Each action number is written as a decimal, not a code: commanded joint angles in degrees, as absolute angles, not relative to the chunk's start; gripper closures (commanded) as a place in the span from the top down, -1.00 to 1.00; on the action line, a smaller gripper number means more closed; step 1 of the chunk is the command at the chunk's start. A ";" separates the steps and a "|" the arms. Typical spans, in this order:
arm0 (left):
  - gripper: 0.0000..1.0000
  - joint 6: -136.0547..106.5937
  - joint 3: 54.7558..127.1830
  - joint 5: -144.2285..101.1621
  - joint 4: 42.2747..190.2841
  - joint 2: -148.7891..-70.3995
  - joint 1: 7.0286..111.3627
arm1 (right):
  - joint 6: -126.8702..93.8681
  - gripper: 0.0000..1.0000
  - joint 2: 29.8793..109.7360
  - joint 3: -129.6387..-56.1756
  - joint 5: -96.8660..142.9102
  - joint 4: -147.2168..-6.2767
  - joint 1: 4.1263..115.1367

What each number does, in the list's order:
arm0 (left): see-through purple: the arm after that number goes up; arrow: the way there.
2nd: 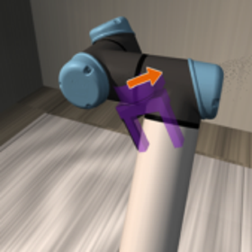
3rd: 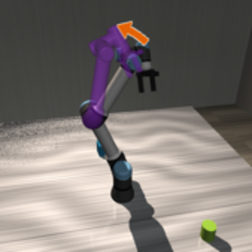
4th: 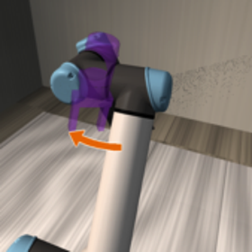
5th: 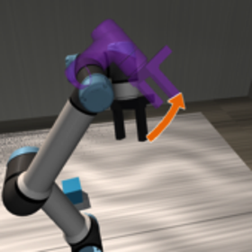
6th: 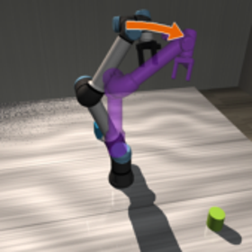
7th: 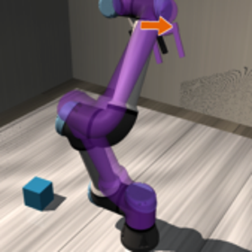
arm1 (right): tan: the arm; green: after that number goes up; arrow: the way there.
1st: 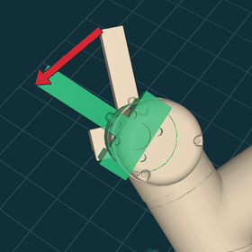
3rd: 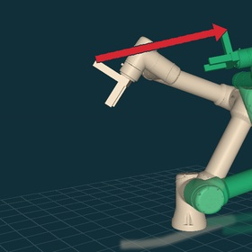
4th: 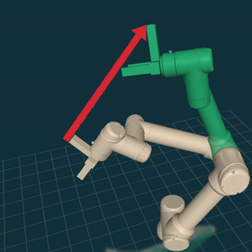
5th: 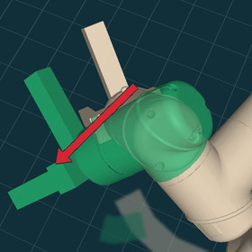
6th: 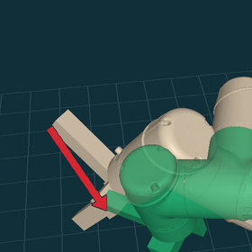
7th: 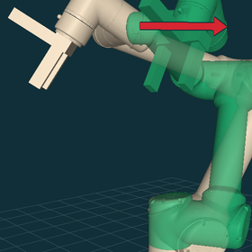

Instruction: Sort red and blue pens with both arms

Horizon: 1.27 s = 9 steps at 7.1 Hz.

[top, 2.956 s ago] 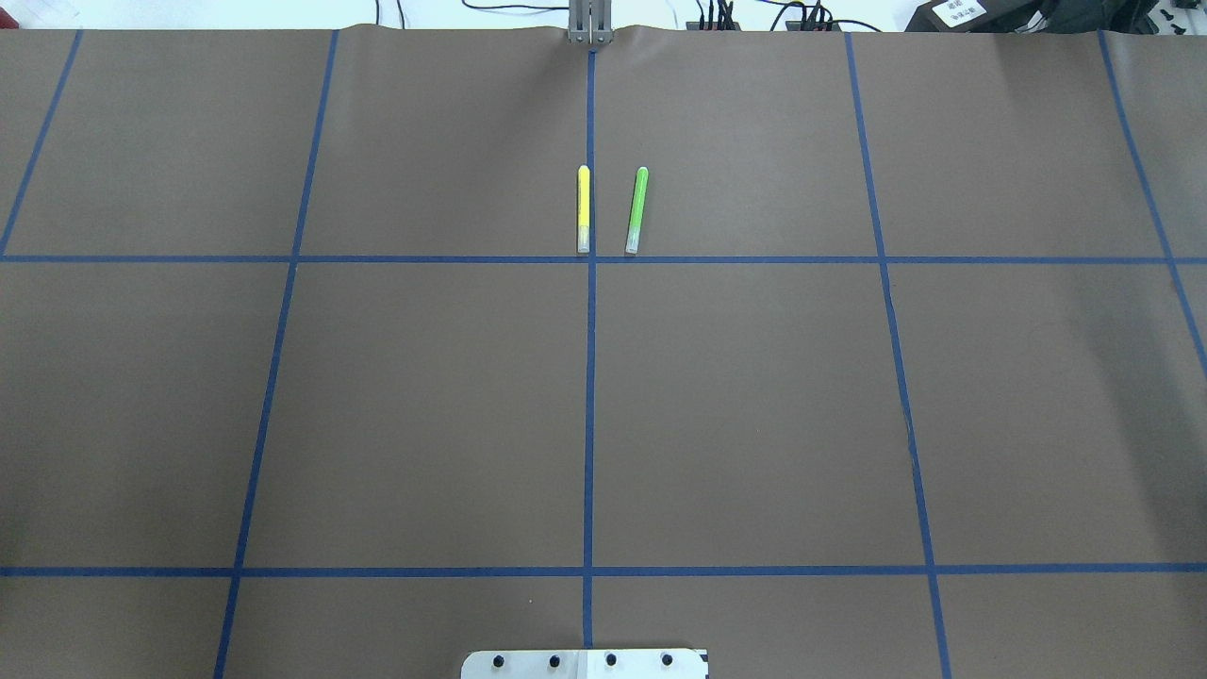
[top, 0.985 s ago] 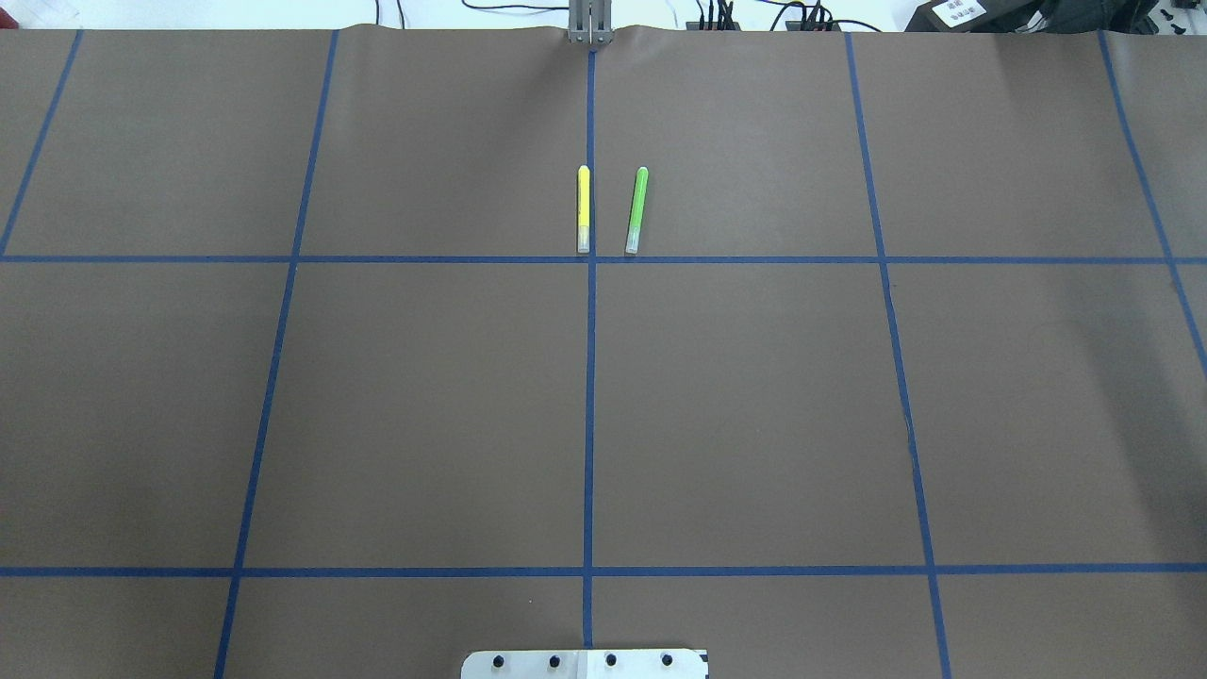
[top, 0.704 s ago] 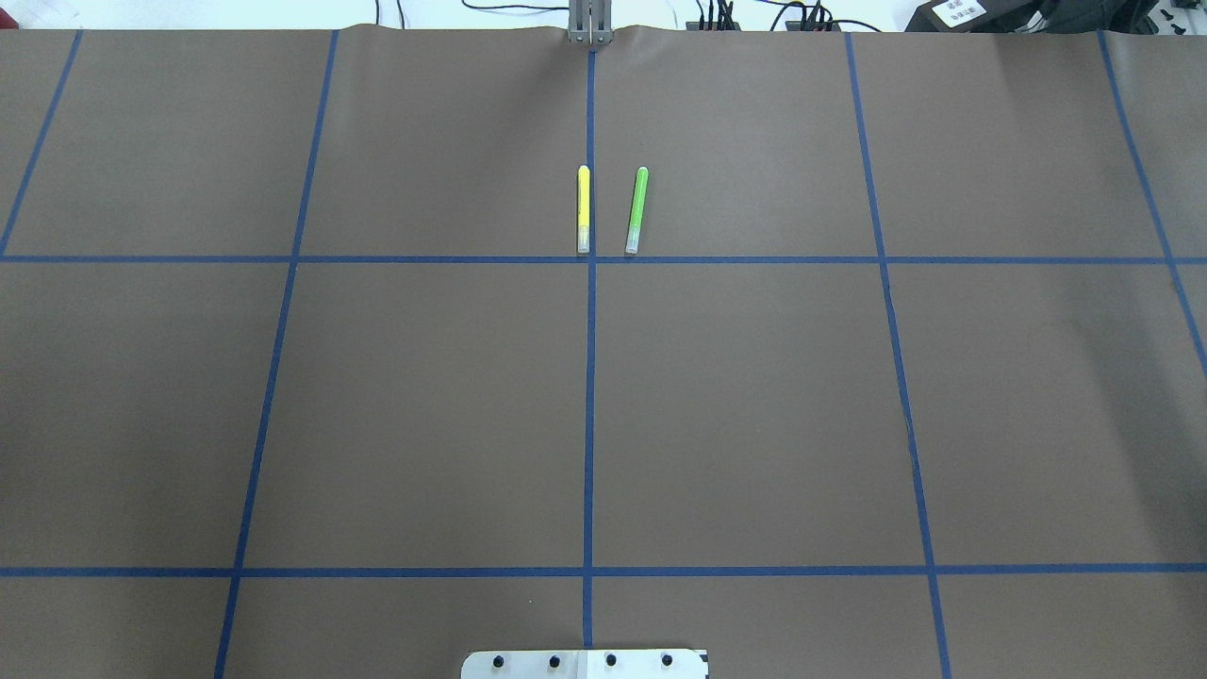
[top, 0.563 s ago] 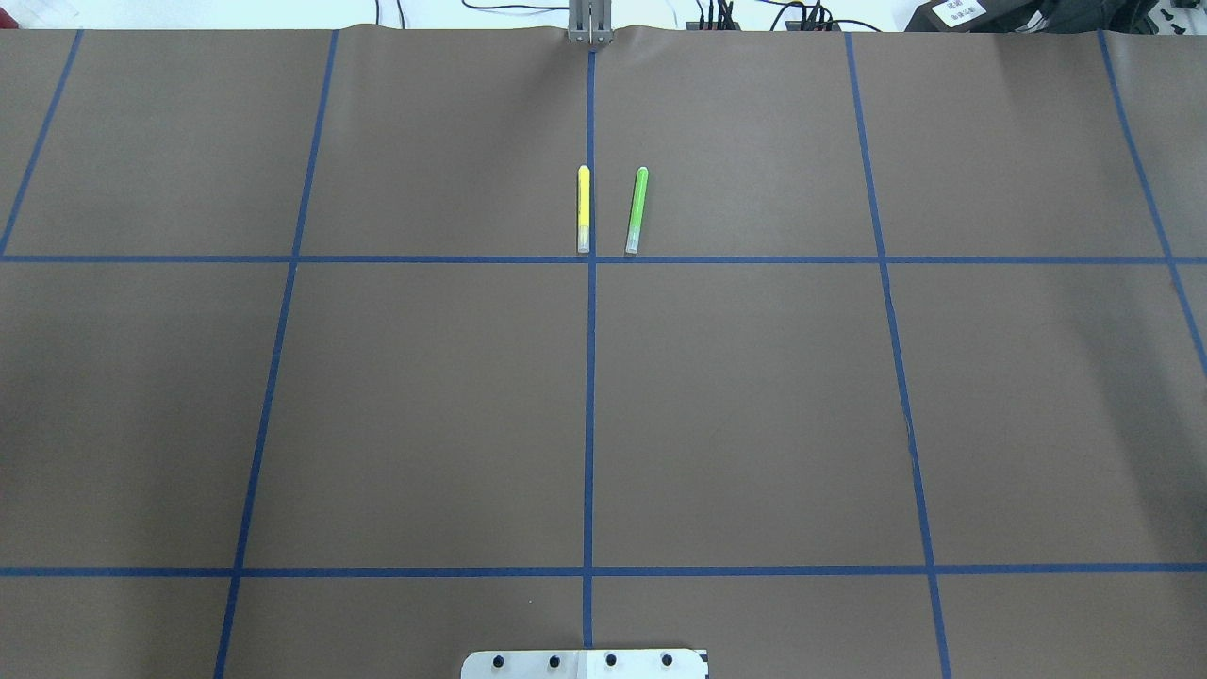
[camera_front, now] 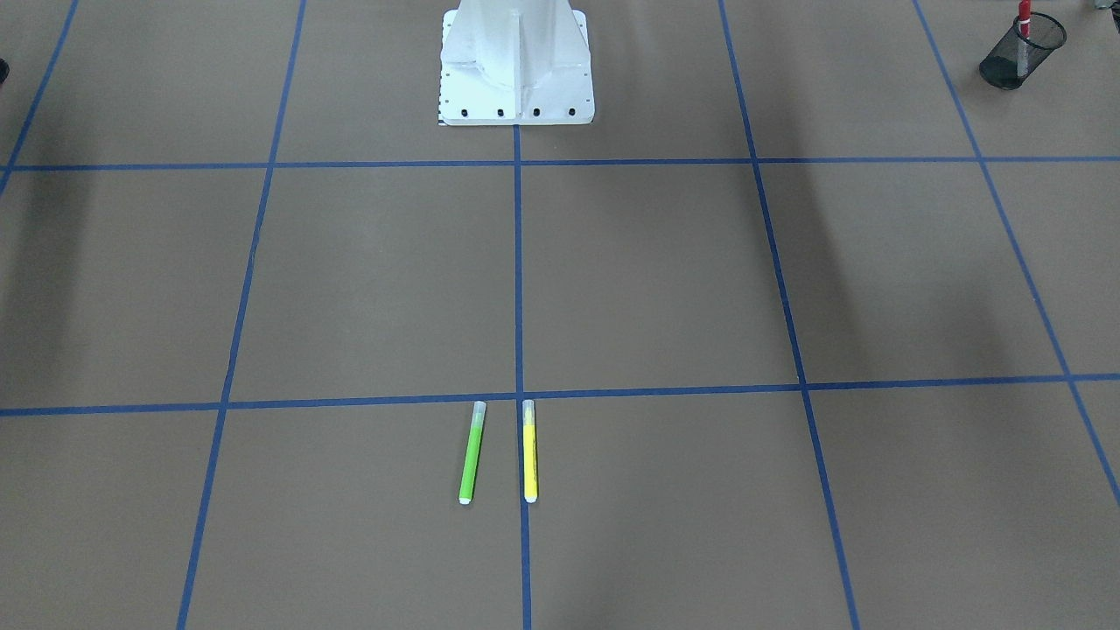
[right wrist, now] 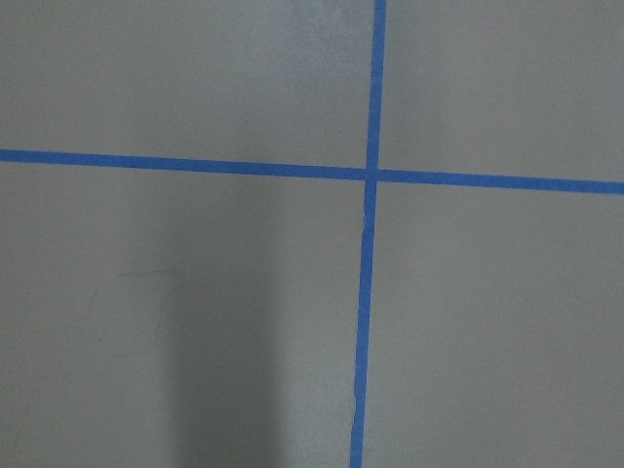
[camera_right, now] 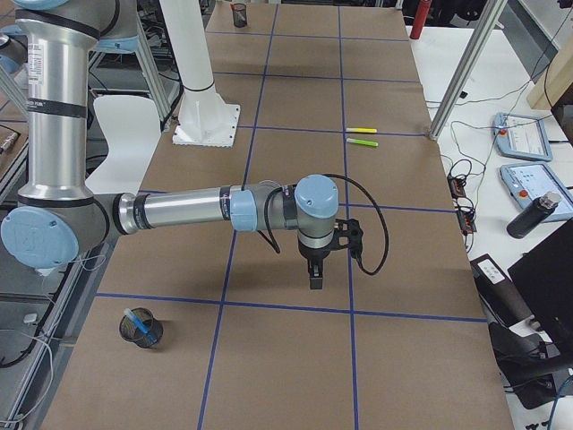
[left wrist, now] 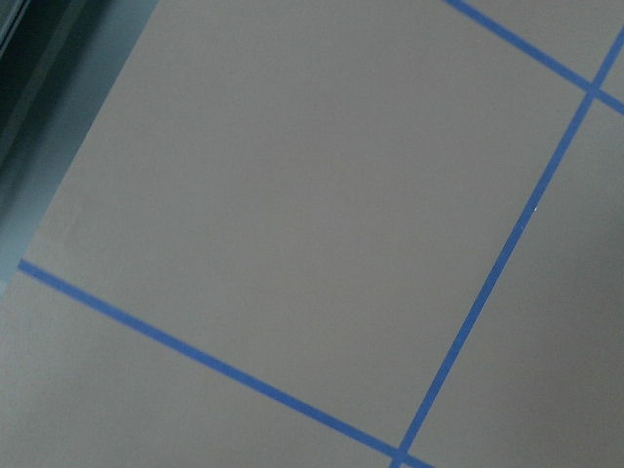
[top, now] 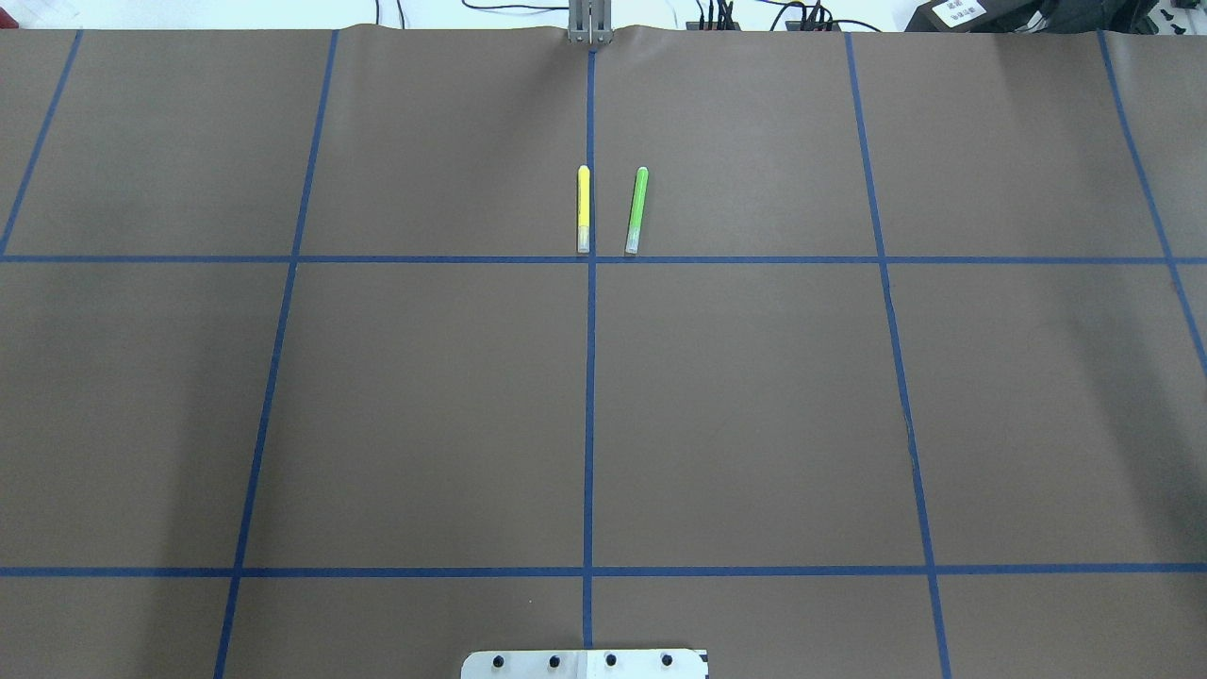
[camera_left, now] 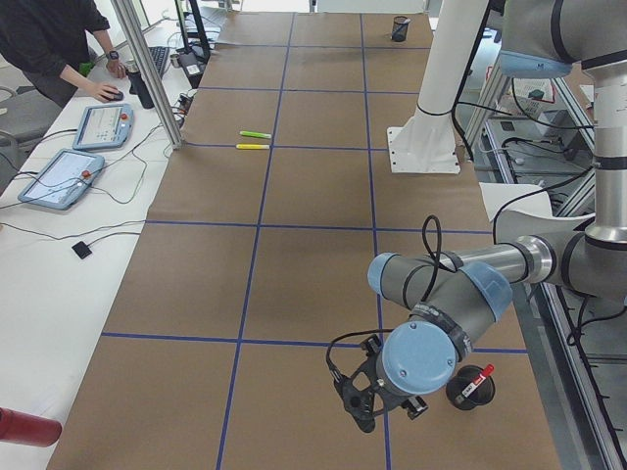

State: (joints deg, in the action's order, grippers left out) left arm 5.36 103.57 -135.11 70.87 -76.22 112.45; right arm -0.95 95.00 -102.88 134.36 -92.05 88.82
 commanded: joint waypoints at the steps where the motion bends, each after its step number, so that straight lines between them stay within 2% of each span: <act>1: 1.00 -4.70 103.27 -135.26 88.60 -78.21 99.30 | -1.14 1.00 92.47 -97.15 134.12 -88.44 88.07; 3: 1.00 -13.49 103.01 -135.18 95.17 -82.15 90.56 | -6.64 1.00 88.79 -88.82 134.12 -82.39 88.07; 4: 1.00 -14.67 103.01 -135.18 95.36 -84.70 89.92 | -7.29 1.00 88.68 -83.38 134.21 -76.52 88.07; 5: 1.00 -14.94 103.01 -134.57 97.10 -85.51 88.00 | -7.29 1.00 89.46 -80.97 134.21 -72.11 88.15; 9: 1.00 -15.03 102.13 -134.65 97.38 -82.37 86.40 | -10.27 1.00 91.58 -83.83 134.30 -72.07 88.68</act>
State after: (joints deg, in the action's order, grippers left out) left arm -15.07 102.27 -134.62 97.22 -84.01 86.47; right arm -8.89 90.94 -82.20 134.26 -71.86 88.37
